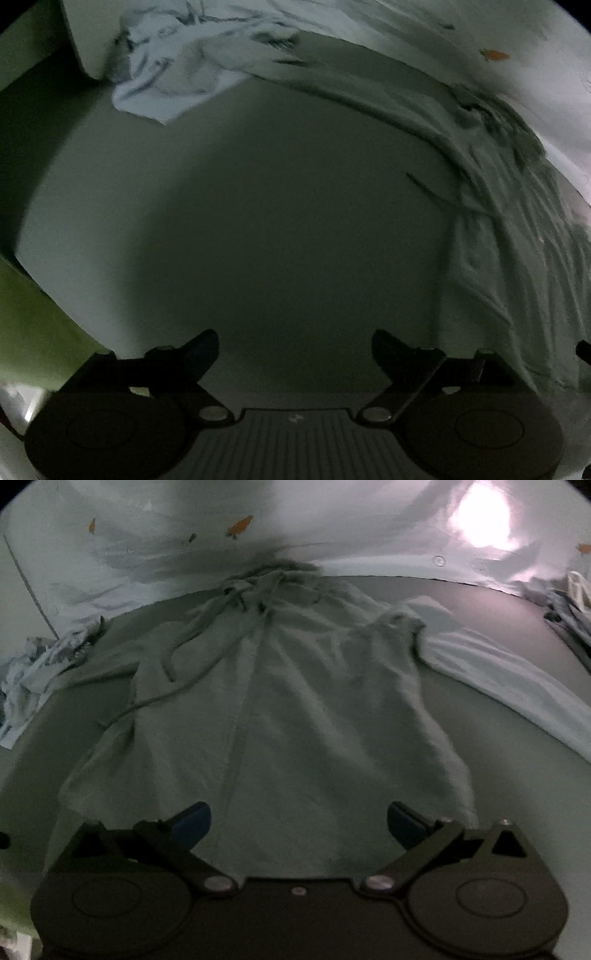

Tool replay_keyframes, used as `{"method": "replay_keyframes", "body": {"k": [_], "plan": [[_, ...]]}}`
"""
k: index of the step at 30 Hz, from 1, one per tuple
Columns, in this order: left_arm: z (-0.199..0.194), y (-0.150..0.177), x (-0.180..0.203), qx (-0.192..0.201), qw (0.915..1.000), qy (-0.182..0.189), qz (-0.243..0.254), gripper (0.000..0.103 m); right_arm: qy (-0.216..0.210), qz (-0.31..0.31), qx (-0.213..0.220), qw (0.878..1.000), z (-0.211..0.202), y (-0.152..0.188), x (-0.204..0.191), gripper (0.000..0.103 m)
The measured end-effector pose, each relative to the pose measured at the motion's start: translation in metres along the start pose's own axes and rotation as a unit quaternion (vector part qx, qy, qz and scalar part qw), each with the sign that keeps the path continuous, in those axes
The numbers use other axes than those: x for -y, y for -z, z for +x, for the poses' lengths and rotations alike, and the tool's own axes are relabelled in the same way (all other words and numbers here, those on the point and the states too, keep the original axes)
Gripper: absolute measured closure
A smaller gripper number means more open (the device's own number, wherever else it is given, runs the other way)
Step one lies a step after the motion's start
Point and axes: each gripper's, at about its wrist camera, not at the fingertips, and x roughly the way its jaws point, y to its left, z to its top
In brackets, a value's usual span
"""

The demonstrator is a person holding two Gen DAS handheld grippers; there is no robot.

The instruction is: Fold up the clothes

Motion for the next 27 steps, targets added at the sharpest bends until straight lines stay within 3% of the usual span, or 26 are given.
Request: {"method": "replay_keyframes", "body": {"k": [4, 9, 12, 15, 18, 20, 23, 27], "plan": [[0.003, -0.034, -0.044, 0.021, 0.9995, 0.012, -0.021, 0.011, 0.051, 0.019, 0.026, 0.998, 0.027, -0.011, -0.025, 0.000], [0.018, -0.082, -0.085, 0.056, 0.9976, 0.013, -0.039, 0.010, 0.134, 0.091, 0.052, 0.985, 0.058, -0.018, -0.037, 0.000], [0.032, -0.110, -0.097, 0.079, 0.9968, -0.012, -0.006, 0.010, 0.179, 0.091, 0.092, 0.975, 0.069, -0.011, -0.048, 0.000], [0.045, -0.138, -0.106, 0.101, 0.9937, -0.021, 0.044, 0.012, 0.191, 0.101, 0.094, 0.972, 0.069, -0.012, -0.051, 0.000], [0.061, -0.164, -0.108, 0.122, 0.9878, -0.041, 0.088, 0.028, 0.190, 0.102, 0.095, 0.972, 0.069, -0.012, -0.050, 0.000], [0.076, -0.183, -0.106, 0.135, 0.9836, -0.060, 0.103, 0.048, 0.191, 0.102, 0.095, 0.972, 0.069, -0.012, -0.050, 0.000], [0.099, -0.207, -0.101, 0.142, 0.9773, -0.071, 0.141, 0.064, 0.194, 0.106, 0.095, 0.971, 0.069, -0.012, -0.051, 0.000], [0.128, -0.229, -0.095, 0.124, 0.9769, -0.047, 0.168, 0.064, 0.218, 0.124, 0.105, 0.962, 0.073, -0.012, -0.056, 0.000]]}}
